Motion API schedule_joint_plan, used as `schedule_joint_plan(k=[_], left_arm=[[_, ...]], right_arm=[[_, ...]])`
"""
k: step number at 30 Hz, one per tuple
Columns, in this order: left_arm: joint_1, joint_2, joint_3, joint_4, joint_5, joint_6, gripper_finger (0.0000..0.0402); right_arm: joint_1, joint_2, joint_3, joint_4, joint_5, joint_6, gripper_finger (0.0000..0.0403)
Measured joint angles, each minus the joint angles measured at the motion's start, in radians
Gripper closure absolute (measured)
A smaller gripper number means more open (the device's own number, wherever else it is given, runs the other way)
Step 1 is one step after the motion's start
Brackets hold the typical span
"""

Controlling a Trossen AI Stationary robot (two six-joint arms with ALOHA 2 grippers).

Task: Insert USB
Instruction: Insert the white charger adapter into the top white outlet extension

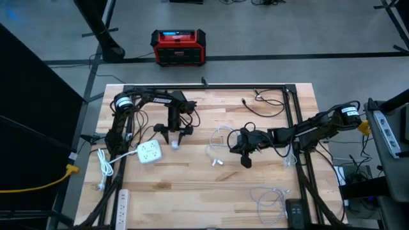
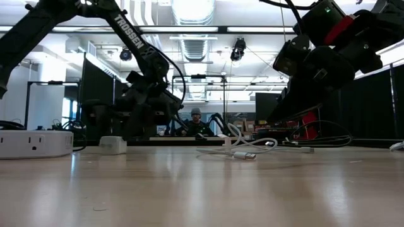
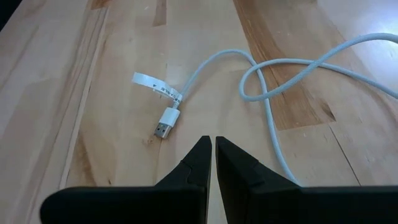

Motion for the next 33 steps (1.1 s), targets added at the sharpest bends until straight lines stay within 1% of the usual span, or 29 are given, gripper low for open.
schedule_joint_plan(k=[4, 8, 17, 24, 29, 33], left_arm=[[0.001, 0.0, -0.017, 0.093, -0.001, -0.046, 0.0157], [0.001, 0.001, -0.034, 0.115, -0.001, -0.051, 0.016], [0.001, 0.003, -0.044, 0.111, 0.0, -0.037, 0.0171], [-0.001, 0.045, -0.038, 0.097, 0.005, -0.023, 0.0185], [-0.003, 0.057, -0.022, 0.063, 0.0, 0.014, 0.0202], [-0.003, 0.055, -0.017, 0.014, -0.004, 0.035, 0.0224]], right_arm=[[0.0, 0.0, 0.0, 0.0, 0.0, 0.0, 0.0394], [0.0, 0.0, 0.0, 0.0, 0.0, 0.0, 0.0394], [0.0, 0.0, 0.0, 0.002, 0.0, 0.0, 0.0394], [0.0, 0.0, 0.0, 0.003, 0.0, 0.002, 0.0394], [0.0, 0.0, 0.0, 0.002, 0.0, 0.002, 0.0394], [0.0, 0.0, 0.0, 0.003, 0.0, 0.002, 0.0394]])
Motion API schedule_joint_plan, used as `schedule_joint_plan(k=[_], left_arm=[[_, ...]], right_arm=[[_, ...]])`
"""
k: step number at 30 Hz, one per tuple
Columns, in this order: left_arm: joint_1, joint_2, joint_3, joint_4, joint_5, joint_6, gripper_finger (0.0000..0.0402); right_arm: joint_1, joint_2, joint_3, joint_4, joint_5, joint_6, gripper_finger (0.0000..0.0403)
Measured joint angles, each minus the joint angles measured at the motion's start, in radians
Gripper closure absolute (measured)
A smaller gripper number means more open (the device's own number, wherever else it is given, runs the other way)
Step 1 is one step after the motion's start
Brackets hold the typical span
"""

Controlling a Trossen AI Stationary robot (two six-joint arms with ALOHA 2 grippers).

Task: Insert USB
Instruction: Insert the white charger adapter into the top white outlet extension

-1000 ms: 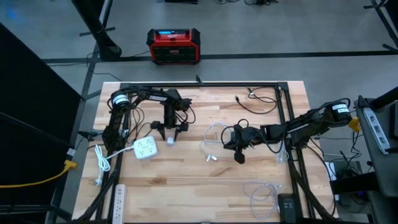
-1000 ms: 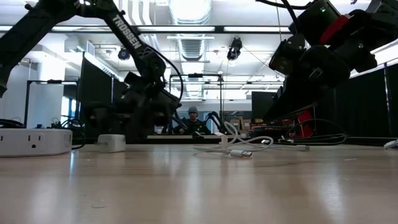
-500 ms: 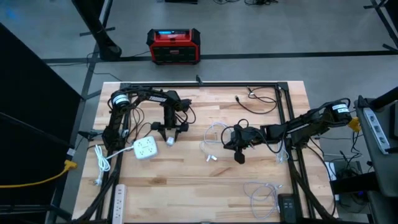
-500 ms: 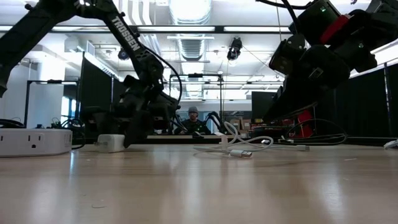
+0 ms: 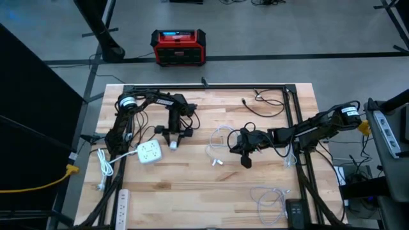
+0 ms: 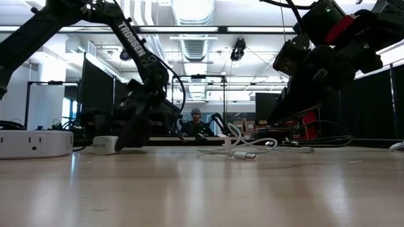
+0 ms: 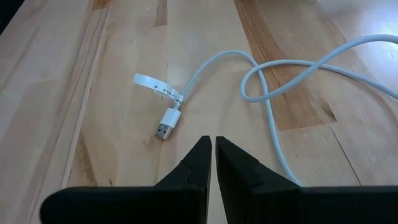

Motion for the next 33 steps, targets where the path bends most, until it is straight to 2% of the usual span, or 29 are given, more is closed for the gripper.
schedule_joint_plan(k=[5, 12, 14, 20, 25, 29, 33], left_arm=[[0.0, -0.002, 0.001, -0.023, -0.004, 0.025, 0.0261], [0.0, -0.003, 0.001, -0.023, -0.008, 0.052, 0.0261], [0.0, -0.004, 0.004, -0.033, -0.043, 0.055, 0.0261], [-0.012, -0.013, 0.111, -0.119, -0.263, 0.136, 0.0261], [-0.029, -0.055, 0.247, -0.173, -0.453, 0.146, 0.0261], [-0.064, -0.158, 0.35, -0.173, -0.652, 0.081, 0.0261], [-0.149, -0.351, 0.368, -0.182, -0.885, -0.083, 0.0261]], right_arm=[[0.0, 0.0, 0.0, 0.0, 0.0, 0.001, 0.0394], [0.0, 0.0, 0.0, 0.0, 0.0, 0.001, 0.0394], [0.0, 0.0, 0.0, 0.0, 0.0, 0.001, 0.0394], [0.0, 0.0, 0.0, 0.0, 0.0, 0.001, 0.0394], [0.0, 0.0, 0.0, 0.0, 0.0, 0.01, 0.0394], [0.0, 0.0, 0.0, 0.0, 0.0, 0.01, 0.0394], [0.0, 0.0, 0.0, 0.0, 0.0, 0.011, 0.0394]])
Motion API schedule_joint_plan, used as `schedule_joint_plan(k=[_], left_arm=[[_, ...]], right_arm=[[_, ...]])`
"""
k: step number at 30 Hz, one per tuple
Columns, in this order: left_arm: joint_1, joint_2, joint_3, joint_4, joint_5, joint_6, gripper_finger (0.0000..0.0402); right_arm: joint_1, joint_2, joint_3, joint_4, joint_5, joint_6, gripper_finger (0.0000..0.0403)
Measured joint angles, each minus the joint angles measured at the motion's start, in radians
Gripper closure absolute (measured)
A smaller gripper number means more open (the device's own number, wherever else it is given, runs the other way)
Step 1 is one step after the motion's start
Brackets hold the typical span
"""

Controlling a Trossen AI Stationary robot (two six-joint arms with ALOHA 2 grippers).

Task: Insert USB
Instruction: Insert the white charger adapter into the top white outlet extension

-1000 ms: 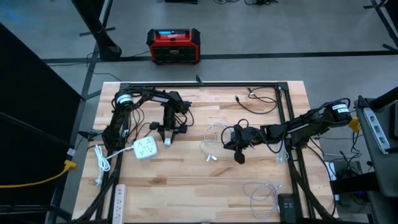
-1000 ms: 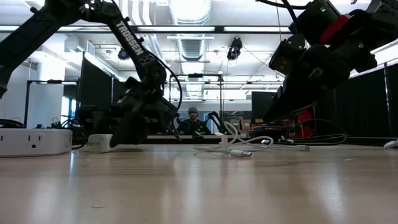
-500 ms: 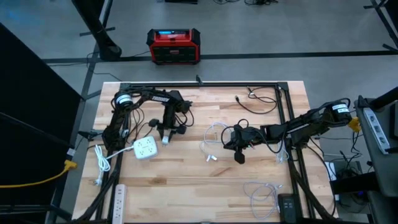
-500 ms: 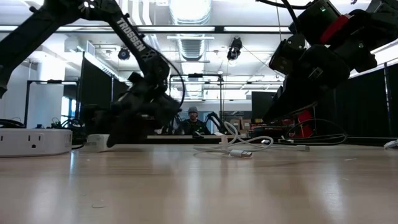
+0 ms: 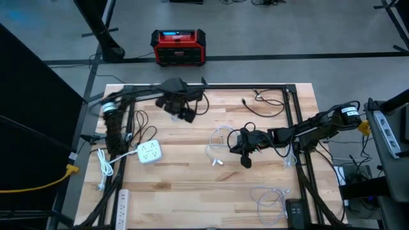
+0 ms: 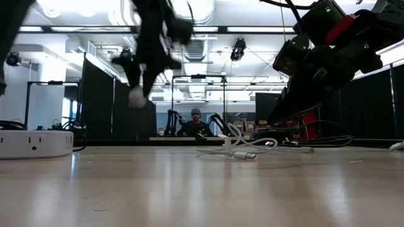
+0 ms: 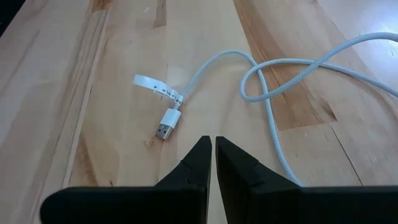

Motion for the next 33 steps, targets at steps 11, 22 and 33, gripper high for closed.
schedule_joint_plan(k=[11, 22, 33], left_arm=[[-0.436, -0.435, -0.388, 0.001, -0.367, -0.816, 0.0261], [-0.608, -0.347, -0.543, -0.028, -0.197, -1.126, 0.0261], [-0.662, -0.3, -0.55, 0.037, -0.179, -1.291, 0.0261]], right_arm=[[0.0, 0.0, 0.0, 0.001, 0.0, -0.007, 0.0394], [0.0, 0.0, 0.002, 0.006, 0.0, -0.01, 0.0394], [0.0, 0.0, 0.002, 0.047, 0.0, -0.027, 0.0394]])
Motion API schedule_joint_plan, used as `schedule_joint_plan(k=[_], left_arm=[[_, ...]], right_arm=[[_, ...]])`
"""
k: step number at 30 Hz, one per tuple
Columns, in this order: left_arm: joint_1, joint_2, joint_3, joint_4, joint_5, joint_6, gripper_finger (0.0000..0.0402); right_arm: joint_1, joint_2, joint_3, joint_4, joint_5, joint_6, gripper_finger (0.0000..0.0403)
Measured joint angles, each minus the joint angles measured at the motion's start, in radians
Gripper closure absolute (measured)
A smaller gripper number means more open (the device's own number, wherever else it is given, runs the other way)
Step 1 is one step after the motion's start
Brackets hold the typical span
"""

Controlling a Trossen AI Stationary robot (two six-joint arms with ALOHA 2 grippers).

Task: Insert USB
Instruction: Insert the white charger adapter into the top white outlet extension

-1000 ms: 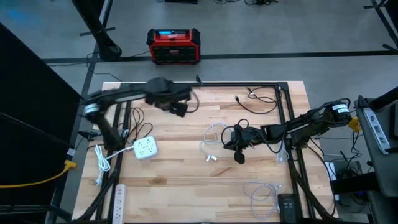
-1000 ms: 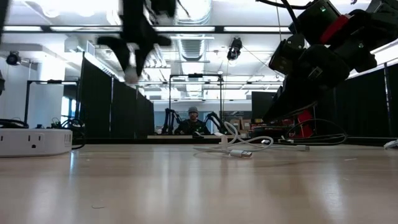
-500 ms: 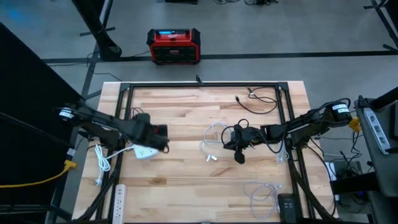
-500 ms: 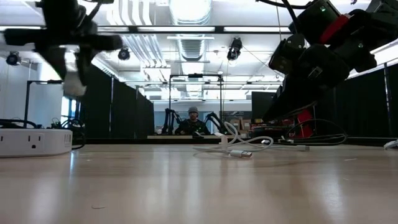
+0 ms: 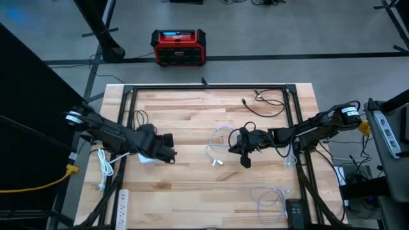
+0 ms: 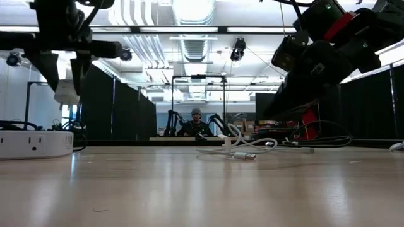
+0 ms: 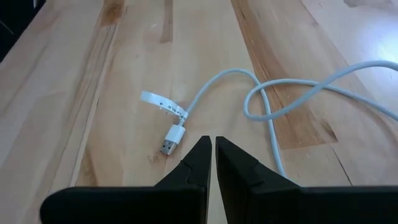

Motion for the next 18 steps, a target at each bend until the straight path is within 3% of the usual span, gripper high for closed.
schedule_joint_plan(k=[9, 18], left_arm=[[-0.04, 0.164, -0.001, -0.002, 0.051, -0.105, 0.0261], [-0.036, 0.177, -0.001, -0.08, 0.018, -0.111, 0.0261]], right_arm=[[0.0, 0.0, 0.0, -0.001, 0.0, -0.02, 0.0394], [0.0, 0.0, 0.0, 0.0, 0.0, -0.02, 0.0394]])
